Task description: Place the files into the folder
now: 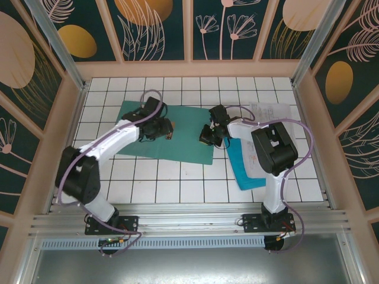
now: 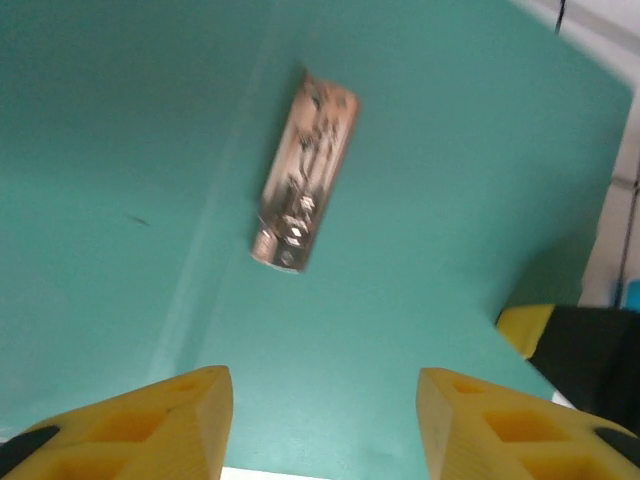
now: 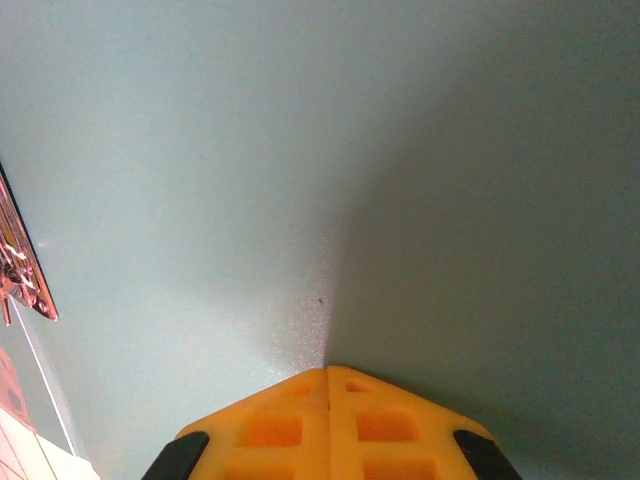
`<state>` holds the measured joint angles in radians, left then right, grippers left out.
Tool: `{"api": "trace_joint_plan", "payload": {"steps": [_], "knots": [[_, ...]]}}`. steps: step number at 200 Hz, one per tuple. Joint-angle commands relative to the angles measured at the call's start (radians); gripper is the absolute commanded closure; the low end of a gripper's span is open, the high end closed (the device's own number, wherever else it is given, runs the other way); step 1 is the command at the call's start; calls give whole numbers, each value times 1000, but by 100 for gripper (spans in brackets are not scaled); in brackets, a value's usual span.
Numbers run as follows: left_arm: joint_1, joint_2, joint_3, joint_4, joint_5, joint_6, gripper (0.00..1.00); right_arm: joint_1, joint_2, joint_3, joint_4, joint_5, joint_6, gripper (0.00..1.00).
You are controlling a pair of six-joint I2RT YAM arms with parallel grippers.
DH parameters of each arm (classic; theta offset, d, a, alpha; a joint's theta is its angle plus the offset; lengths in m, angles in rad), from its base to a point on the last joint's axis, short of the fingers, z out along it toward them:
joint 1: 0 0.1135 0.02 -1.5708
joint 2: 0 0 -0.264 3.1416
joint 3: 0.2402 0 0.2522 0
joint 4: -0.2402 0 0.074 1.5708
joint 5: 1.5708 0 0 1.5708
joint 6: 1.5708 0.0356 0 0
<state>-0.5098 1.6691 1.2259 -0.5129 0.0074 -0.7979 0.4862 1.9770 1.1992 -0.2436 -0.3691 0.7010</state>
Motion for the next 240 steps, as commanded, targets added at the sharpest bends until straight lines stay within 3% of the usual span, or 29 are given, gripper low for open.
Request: {"api": "trace_joint_plan", "payload": {"steps": [1,60,124,184,213,240], "knots": [[-6,73,-48,92,73,-18,51,-6,9,-56,-120,26,-38,99],[-52,92,-238,159,78,-96,60,-4,-26,-99,-128,16,-71,98],[-130,9,-421,266,162,-224,60,-2,-82,-150,-149,10,-115,93],[-155,-41,-322,220,170,-247,60,-50,-326,-217,-130,114,-72,65],[-156,-14,-209,202,173,-220,59,-154,-430,-340,-103,124,-28,64],[-155,91,-108,189,193,-175,59,-206,-410,-373,-108,111,-43,65]]}}
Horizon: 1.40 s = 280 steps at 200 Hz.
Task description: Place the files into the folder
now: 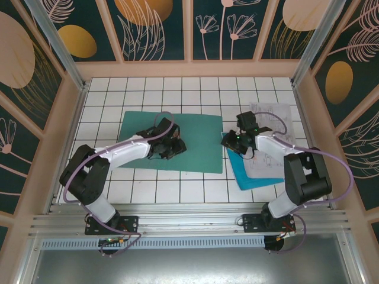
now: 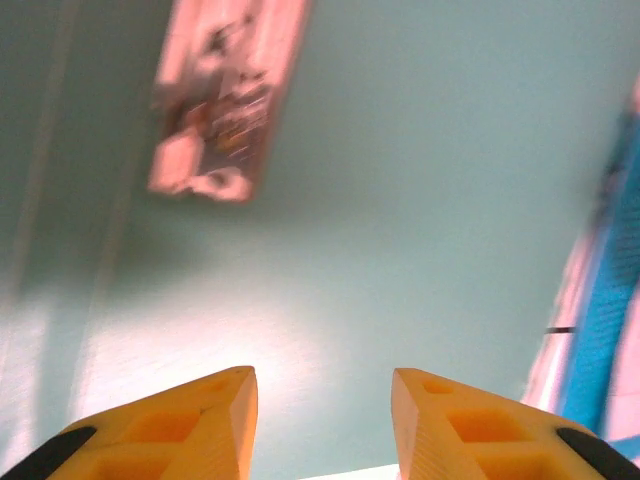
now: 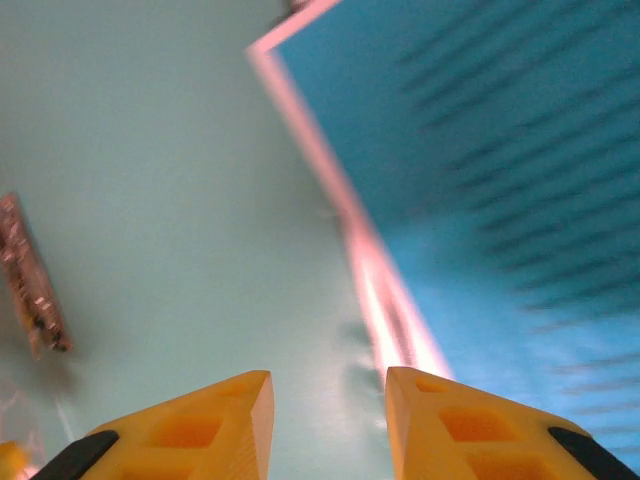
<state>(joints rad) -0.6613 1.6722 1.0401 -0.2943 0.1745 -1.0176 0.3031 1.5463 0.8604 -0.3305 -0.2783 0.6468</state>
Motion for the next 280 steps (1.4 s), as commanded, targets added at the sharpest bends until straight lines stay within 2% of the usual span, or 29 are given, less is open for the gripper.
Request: {"api": "trace_joint_plan", "payload": {"steps": [1,46,71,118,151,169,193,213,239,280], "knots": [[-4,91,82,-30,27,47,59,-24,22,-34,-21,20,11,65],[-5,204,165,-38,51,98,60,-30,98,-62,13,50,22,66],[-13,240,160,-41,48,114,61,-47,130,-69,79,-1,26,66],[-29,292,162,-51,30,141,62,-47,241,57,118,-102,-7,66],[-31,315,169,-51,11,149,62,-46,297,154,101,-129,-3,66],[-34,321,175,-49,7,151,63,-42,293,200,74,-132,1,66],[-33,326,179,-46,5,150,63,-59,215,210,40,-88,5,65],[-35,331,184,-40,11,149,63,-122,140,176,27,-58,9,62],[-38,340,194,-37,15,155,64,-274,62,124,0,15,6,60],[-46,370,225,-43,16,177,65,-529,102,95,-1,26,9,58]]}}
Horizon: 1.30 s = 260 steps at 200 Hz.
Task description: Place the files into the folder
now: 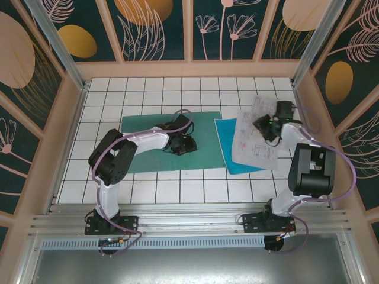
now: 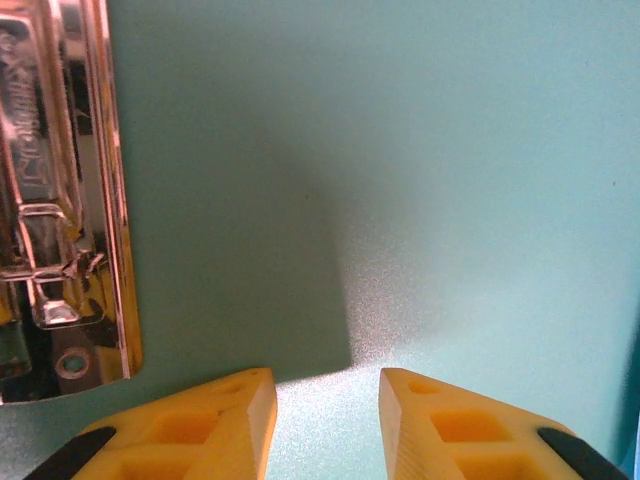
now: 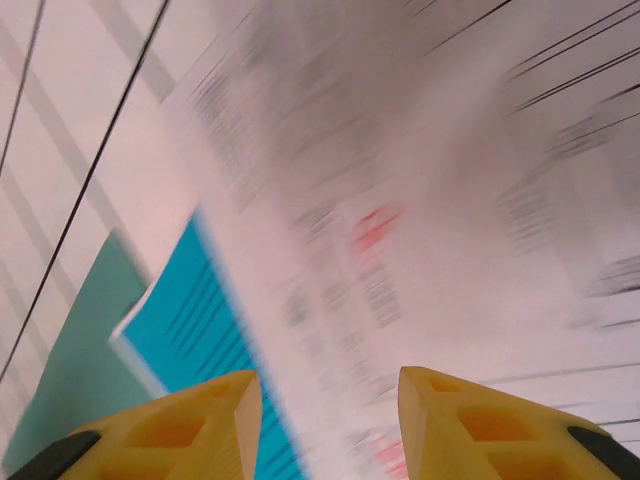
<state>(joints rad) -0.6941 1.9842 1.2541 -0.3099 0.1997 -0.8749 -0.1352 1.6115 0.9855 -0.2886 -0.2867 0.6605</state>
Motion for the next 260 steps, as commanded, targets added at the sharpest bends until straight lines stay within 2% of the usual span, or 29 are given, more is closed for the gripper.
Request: {"api": "trace_joint_plan", "payload": {"steps": [1,23,68,108,172,260], "knots": [[-14,59,12,-28,-10,34,65,-94,39,-29,-41,33,-4,58],[-18,73,28,-31,-12,49,66,-135,114,-18,-28,43,-18,58],[-22,79,44,-46,-37,81,67,-129,202,-42,-11,34,-31,59],[-21,55,36,-74,-77,104,67,-65,223,-67,-6,26,-37,59],[-22,31,40,-75,-85,103,66,33,220,-88,28,8,42,59],[-21,7,36,-57,-79,94,65,97,186,-163,138,-90,198,59]]}}
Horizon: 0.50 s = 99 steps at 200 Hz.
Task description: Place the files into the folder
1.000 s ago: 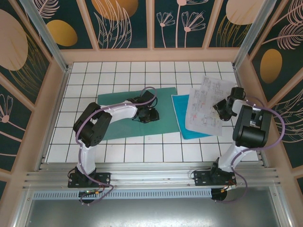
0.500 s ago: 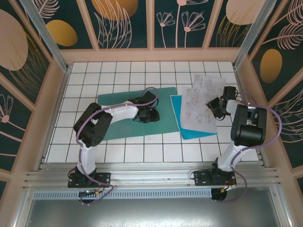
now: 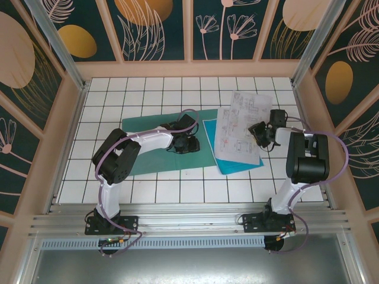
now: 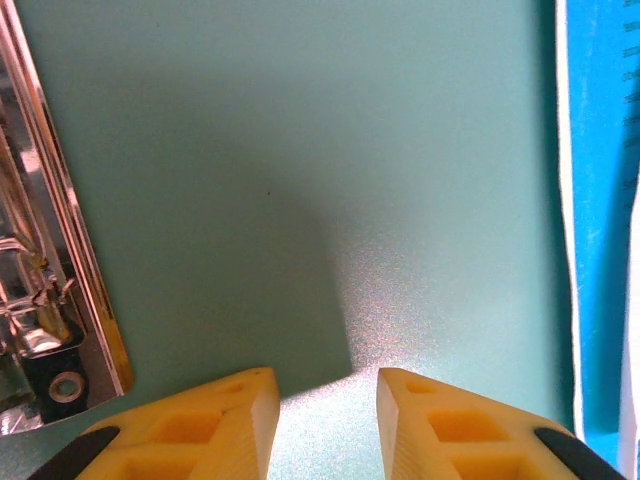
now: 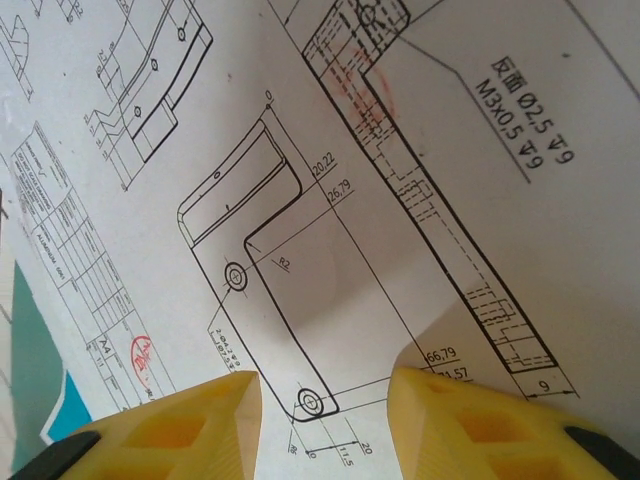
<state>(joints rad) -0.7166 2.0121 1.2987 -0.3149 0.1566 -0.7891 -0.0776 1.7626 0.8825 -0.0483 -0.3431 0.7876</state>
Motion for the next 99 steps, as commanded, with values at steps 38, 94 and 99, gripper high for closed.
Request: {"api": "trace_joint_plan", "payload": {"steps": [38,94,99], "knots": [[0,-45,0,-52,-44,-4,64,95,27,-53,-83,-66,115,59],[0,-94,51,-70,-44,-41,62,109,-34,7,-141,-54,99,58],[1,-96,59,-70,-38,-47,62,107,-45,20,-153,-49,89,58]]}}
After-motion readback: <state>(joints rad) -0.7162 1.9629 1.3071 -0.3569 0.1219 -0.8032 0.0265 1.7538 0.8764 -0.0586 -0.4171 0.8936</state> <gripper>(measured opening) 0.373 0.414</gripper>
